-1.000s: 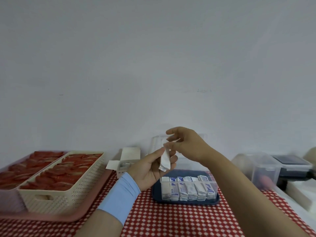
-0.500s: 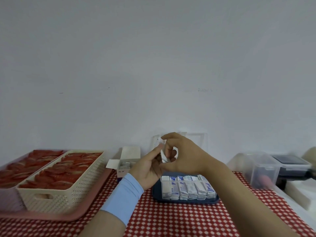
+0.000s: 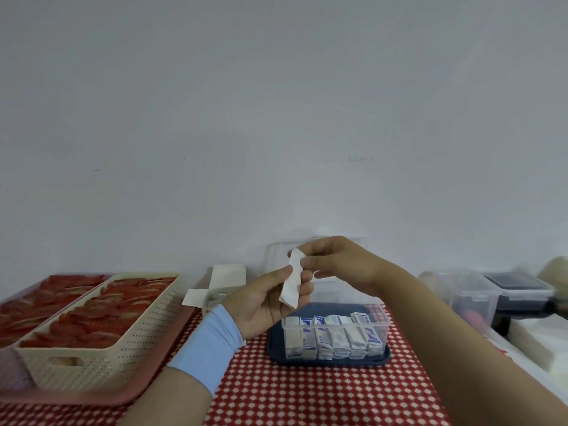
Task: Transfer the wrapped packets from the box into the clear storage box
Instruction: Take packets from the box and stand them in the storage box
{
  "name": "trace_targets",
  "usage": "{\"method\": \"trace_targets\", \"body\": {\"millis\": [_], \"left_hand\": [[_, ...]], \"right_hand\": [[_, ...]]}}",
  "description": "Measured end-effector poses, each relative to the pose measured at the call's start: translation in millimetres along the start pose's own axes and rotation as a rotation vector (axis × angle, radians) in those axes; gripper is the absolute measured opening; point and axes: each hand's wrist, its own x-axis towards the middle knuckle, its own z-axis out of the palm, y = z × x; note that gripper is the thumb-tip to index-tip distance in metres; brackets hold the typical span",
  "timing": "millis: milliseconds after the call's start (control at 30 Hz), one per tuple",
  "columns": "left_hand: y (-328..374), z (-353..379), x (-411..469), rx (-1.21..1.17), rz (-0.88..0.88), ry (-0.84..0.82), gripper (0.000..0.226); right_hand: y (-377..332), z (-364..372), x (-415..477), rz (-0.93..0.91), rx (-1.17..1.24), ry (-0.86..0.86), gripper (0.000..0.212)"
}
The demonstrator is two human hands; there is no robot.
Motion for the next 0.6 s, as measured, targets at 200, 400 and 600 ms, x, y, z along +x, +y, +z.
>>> {"method": "trace_targets", "body": {"millis": [200,400,600], "left_hand": [[1,-3,6,0.118,-0.031,-0.006,0.030],[2,-16,22,0.504,0.068,0.203,0.029],[-3,-23,25,1.604,0.283,0.343,0.021]], "right_hand": [[7,-9,6,0.011,0.052,-0.072,0.016],[20,-14,18,0.118,-0.039,0.091,0.005],[46,4,39,0.304,-0.385,0.088,0.013]]}}
